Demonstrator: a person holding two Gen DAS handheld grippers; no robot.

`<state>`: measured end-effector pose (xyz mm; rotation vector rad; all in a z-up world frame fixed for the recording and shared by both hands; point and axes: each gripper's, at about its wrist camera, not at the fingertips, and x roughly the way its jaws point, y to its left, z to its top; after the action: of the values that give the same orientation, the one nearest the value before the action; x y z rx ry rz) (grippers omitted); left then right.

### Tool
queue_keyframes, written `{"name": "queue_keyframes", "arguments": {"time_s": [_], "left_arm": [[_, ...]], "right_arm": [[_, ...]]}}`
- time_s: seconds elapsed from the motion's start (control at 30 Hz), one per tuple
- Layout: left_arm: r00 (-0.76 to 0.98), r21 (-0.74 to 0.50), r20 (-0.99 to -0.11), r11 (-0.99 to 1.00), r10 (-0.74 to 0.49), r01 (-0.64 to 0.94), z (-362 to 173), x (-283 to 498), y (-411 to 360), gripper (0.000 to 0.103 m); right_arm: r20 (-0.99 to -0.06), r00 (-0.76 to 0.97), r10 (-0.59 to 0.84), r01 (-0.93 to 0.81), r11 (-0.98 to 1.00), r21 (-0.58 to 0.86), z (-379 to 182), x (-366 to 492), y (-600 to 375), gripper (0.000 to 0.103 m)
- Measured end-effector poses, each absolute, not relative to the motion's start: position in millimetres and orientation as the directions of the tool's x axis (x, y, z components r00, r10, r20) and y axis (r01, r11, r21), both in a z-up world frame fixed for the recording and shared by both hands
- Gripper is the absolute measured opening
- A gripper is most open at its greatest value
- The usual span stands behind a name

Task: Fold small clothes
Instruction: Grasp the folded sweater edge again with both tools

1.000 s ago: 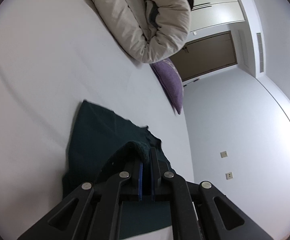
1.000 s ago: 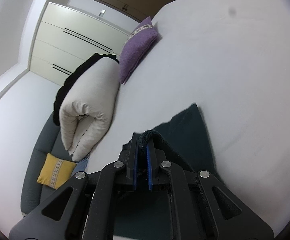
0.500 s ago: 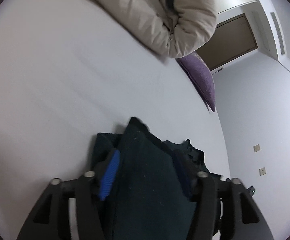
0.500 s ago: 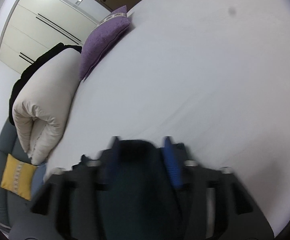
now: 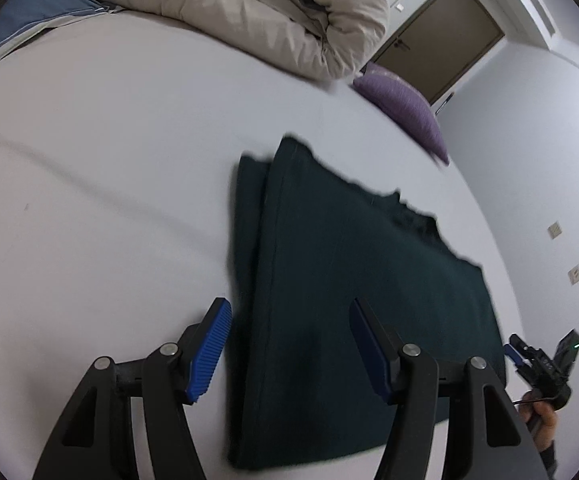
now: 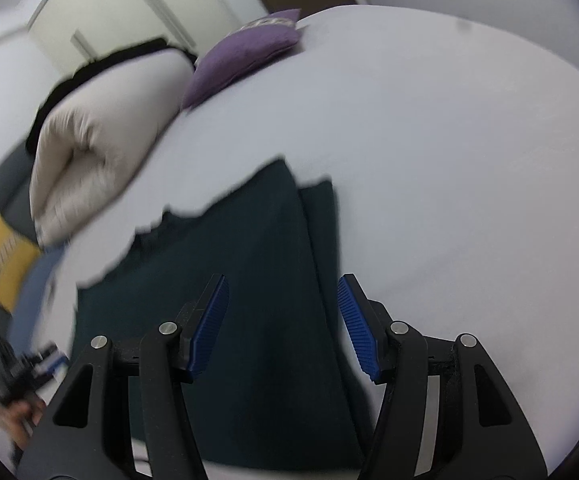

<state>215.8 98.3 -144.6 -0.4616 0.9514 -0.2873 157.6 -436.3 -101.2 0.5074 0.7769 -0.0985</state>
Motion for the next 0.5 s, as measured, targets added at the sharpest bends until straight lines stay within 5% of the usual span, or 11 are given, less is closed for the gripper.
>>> {"name": "queue_keyframes", "arguments": {"time_s": [0.33,0.5], "left_arm": [[0.564,-0.38,-0.749,0.923,-0.347,0.064,-155,178,91,0.061],[0.569,-0.388,-0.743,0.919,-0.354,0.064,-156,177,92,0.048]], "right_arm": [[-0.74,0.672,0.012,0.311,0.903,0.297,-126,68,-421,0.051],[-0.749,0.663,0.014,0.3,0.911,0.283,-132,59,-418,0.031]]}}
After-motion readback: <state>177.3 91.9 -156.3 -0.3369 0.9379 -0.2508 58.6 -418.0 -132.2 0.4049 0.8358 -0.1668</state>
